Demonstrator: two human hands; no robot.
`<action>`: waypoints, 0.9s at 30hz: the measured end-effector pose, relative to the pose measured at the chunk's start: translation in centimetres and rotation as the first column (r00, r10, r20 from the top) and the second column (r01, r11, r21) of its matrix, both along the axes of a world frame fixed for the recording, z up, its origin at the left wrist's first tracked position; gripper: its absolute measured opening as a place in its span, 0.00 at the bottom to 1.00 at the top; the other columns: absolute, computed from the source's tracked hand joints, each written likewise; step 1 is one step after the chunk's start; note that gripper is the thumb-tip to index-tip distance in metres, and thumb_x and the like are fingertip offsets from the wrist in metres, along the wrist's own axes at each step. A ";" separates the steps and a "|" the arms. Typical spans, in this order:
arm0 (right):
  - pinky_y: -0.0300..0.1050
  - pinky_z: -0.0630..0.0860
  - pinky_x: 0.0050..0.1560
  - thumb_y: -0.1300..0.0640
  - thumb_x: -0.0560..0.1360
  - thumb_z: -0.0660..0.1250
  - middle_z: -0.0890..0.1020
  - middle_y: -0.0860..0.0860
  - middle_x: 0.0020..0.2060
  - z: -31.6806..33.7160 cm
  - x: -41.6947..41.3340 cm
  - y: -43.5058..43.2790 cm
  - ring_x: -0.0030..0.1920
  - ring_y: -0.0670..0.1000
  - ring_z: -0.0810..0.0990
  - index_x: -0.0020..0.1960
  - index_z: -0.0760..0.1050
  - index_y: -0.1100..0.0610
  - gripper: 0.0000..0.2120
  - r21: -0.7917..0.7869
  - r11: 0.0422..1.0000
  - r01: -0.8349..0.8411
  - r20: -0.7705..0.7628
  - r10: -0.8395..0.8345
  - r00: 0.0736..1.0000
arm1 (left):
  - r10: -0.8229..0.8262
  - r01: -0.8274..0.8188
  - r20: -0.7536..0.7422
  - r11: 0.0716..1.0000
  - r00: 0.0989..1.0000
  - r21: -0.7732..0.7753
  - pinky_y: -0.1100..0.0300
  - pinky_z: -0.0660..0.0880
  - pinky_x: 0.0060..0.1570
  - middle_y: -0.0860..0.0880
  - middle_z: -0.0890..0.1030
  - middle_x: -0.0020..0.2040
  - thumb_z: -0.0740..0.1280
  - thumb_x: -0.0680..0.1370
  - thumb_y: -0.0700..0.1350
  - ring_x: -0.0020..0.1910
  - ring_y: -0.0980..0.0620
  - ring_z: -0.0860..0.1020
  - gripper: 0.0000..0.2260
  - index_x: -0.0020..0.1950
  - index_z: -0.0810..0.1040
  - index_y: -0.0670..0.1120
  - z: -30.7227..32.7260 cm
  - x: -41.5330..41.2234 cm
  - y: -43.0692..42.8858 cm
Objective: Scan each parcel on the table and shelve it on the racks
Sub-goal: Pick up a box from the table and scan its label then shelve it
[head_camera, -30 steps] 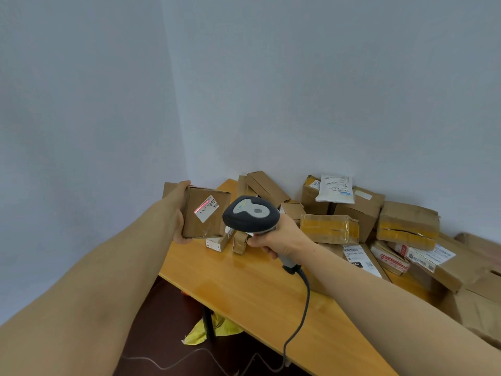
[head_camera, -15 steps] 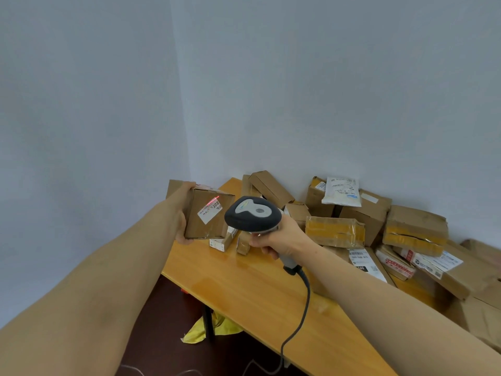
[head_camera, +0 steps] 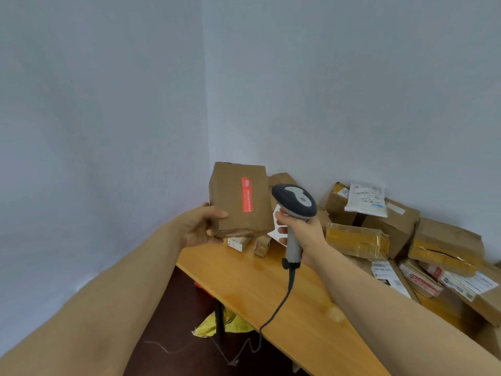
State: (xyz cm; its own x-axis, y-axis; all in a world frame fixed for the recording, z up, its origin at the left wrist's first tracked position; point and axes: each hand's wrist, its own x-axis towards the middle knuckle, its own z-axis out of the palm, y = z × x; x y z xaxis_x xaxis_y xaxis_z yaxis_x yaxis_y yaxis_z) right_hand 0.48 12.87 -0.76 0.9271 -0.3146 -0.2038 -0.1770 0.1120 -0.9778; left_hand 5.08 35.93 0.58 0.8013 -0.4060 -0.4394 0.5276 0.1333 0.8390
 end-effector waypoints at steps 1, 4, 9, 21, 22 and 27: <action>0.56 0.81 0.49 0.56 0.70 0.76 0.82 0.54 0.47 -0.3 0.3 0.4 0.47 0.56 0.81 0.52 0.74 0.53 0.15 0.025 1.000 0.017 -0.009 -0.017 1.000 | -0.029 0.029 0.019 0.999 0.999 -0.029 0.40 0.71 0.62 0.42 0.70 0.69 0.76 0.58 0.37 0.62 0.42 0.74 0.39 0.68 0.69 0.50 -0.5 0.0 0.7; 0.58 0.80 0.52 0.59 0.70 0.76 0.83 0.54 0.45 -0.7 0.2 1.7 0.47 0.55 0.81 0.47 0.77 0.53 0.10 0.168 0.986 -0.010 0.007 0.009 1.000 | -0.084 0.088 0.045 0.991 0.995 -0.096 0.43 0.77 0.53 0.45 0.72 0.69 0.77 0.55 0.34 0.63 0.41 0.75 0.50 0.73 0.65 0.57 -1.6 -0.9 2.4; 0.52 0.81 0.44 0.60 0.72 0.73 0.85 0.56 0.47 -2.4 -1.1 4.6 0.49 0.56 0.83 0.56 0.80 0.59 0.12 0.302 0.925 -0.230 0.027 0.233 0.972 | -0.013 0.023 0.072 0.989 0.997 -0.148 0.45 0.78 0.51 0.47 0.76 0.63 0.73 0.56 0.28 0.58 0.44 0.79 0.44 0.69 0.71 0.56 -2.6 -6.8 5.9; 0.64 0.74 0.62 0.52 0.56 0.83 0.85 0.55 0.52 -7.9 -12.8 18.7 0.57 0.59 0.81 0.54 0.83 0.57 0.28 0.322 0.592 -0.739 -0.053 0.790 0.610 | 0.460 -0.460 -0.012 0.885 0.888 -0.074 0.44 0.78 0.53 0.43 0.69 0.69 0.72 0.61 0.24 0.62 0.41 0.77 0.49 0.74 0.62 0.58 -4.7 -33.8 15.1; 0.64 0.74 0.62 0.55 0.59 0.82 0.85 0.56 0.51 -7.9 -14.3 20.2 0.57 0.60 0.81 0.53 0.83 0.58 0.24 0.325 0.557 -0.764 -0.056 0.818 0.573 | 0.511 -0.510 -0.009 0.858 0.860 -0.062 0.45 0.78 0.51 0.44 0.70 0.67 0.70 0.62 0.24 0.60 0.42 0.78 0.48 0.74 0.62 0.57 -4.6 -36.4 15.8; 0.66 0.75 0.60 0.51 0.53 0.84 0.84 0.59 0.52 -6.3 -22.7 27.9 0.55 0.61 0.81 0.56 0.82 0.58 0.33 0.357 0.322 -0.877 -0.072 0.945 0.318 | 0.761 -0.760 -0.019 0.645 0.648 -0.084 0.43 0.78 0.52 0.43 0.76 0.61 0.81 0.49 0.31 0.57 0.41 0.80 0.47 0.66 0.74 0.52 -4.3 -48.6 18.8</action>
